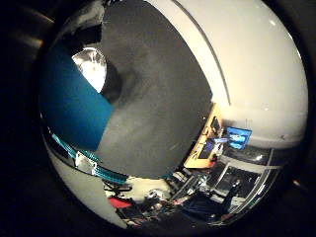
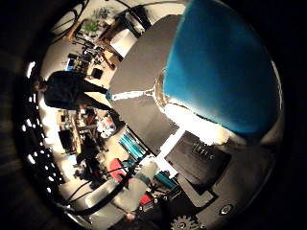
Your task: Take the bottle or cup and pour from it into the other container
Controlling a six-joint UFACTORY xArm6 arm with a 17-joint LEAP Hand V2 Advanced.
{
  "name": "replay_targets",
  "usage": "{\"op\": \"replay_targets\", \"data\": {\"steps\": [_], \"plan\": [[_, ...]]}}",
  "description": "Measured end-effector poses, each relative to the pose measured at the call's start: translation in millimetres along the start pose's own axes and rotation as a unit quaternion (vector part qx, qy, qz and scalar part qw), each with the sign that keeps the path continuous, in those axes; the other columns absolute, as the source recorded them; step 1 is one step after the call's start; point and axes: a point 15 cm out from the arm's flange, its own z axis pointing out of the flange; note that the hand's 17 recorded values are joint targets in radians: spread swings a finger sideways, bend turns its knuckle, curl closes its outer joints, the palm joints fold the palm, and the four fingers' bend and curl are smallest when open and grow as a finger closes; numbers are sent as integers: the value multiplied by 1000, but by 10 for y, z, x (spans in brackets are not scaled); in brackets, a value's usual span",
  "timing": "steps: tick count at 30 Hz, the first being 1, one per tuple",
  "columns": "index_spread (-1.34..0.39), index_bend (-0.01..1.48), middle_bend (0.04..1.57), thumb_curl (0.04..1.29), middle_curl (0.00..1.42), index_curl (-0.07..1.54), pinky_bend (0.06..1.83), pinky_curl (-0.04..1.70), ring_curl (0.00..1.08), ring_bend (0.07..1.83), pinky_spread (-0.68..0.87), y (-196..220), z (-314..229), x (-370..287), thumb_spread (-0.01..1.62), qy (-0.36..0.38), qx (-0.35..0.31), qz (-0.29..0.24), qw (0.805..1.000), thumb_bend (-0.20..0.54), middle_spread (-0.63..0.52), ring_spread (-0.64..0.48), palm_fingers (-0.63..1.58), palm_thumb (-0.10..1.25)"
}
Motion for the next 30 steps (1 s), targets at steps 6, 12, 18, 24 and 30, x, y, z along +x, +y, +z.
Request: {"op": "replay_targets", "data": {"steps": [6, 12, 18, 24, 30], "plan": [[-619, 185, 779, 647, 1015, 1111, 1121, 748, 676, 1206, -481, -116, -1, -45, 680, 62, -52, -42, 996, -32, -367, -301, 856, 863], [-622, 183, 784, 654, 1022, 1110, 1124, 742, 676, 1205, -479, -215, 38, -91, 674, 109, -93, -78, 987, -32, -372, -303, 859, 868], [-621, 183, 782, 655, 1025, 1110, 1137, 741, 681, 1211, -482, -310, 50, -166, 672, 164, -135, -121, 970, -32, -382, -305, 851, 869], [-624, 184, 783, 655, 1028, 1116, 1142, 741, 682, 1213, -475, -414, 56, -265, 671, 206, -165, -156, 952, -32, -385, -304, 848, 869], [-628, 181, 792, 659, 1031, 1117, 1141, 743, 684, 1220, -472, -503, 62, -383, 668, 245, -197, -186, 931, -32, -391, -304, 840, 876]]}}
